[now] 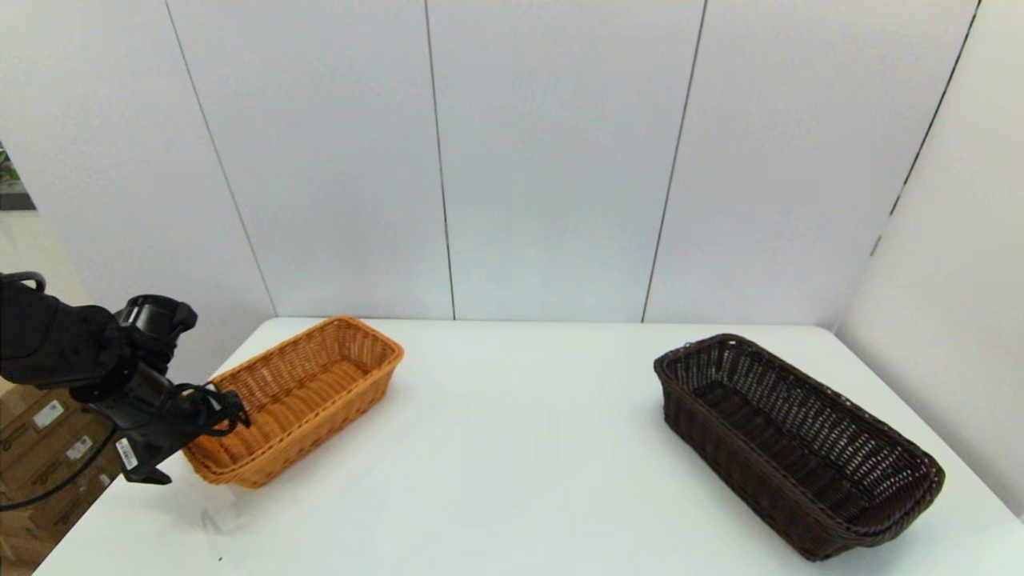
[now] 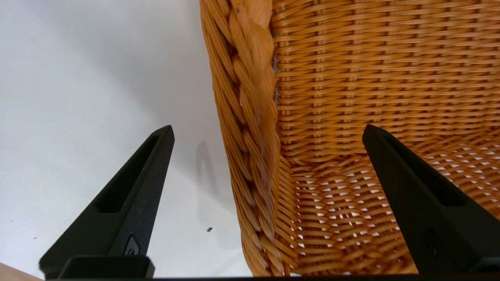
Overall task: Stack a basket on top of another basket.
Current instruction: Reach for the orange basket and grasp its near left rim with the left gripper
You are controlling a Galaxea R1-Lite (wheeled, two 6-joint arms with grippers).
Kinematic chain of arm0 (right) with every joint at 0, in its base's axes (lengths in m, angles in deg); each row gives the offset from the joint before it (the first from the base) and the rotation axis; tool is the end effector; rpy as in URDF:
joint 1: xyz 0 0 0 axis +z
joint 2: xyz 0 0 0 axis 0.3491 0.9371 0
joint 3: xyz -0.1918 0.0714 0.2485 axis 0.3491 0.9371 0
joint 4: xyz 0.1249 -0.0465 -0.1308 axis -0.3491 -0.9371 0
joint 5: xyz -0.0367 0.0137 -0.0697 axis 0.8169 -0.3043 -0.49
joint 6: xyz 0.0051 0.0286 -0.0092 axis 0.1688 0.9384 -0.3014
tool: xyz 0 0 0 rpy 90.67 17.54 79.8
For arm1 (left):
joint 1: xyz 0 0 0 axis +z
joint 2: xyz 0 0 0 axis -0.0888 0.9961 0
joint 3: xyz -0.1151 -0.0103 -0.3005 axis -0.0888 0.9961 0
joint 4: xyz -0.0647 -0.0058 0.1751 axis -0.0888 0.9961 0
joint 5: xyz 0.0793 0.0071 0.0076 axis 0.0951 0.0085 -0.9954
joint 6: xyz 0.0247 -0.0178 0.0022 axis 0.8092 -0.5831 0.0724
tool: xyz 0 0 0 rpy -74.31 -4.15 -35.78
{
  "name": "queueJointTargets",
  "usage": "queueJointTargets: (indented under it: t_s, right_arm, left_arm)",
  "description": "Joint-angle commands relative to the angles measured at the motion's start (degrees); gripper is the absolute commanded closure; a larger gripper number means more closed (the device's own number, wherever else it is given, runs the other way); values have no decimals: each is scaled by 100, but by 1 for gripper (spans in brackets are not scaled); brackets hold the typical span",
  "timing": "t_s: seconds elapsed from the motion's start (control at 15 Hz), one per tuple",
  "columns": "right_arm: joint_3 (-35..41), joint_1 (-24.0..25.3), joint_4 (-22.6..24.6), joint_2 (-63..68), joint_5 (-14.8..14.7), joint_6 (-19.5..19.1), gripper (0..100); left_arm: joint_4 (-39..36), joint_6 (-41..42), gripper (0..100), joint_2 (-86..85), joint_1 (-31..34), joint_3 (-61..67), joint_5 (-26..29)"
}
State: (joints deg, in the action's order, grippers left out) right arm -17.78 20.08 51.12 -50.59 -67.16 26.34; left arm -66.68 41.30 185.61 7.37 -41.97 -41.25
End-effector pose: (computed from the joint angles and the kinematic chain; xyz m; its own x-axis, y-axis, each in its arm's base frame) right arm -0.0408 0.0016 0.0756 0.9992 0.0395 0.0027 -0.0392 0.9969 -0.0684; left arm 0.3276 0.0726 0.0805 0.3082 0.0772 -0.9482 -0.7274 0.6615 -0.1826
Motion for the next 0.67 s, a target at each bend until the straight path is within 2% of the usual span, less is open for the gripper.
queueJointTargets:
  t_s: [0.07,0.67]
  right_arm:
    - [0,0,1,7,3,-4,0]
    - [0,0,1,7,3,-4,0]
  left_arm:
    - [-65,-49,0,166,11,2,-37]
    - [-232,-146,0,500,37,2,-37]
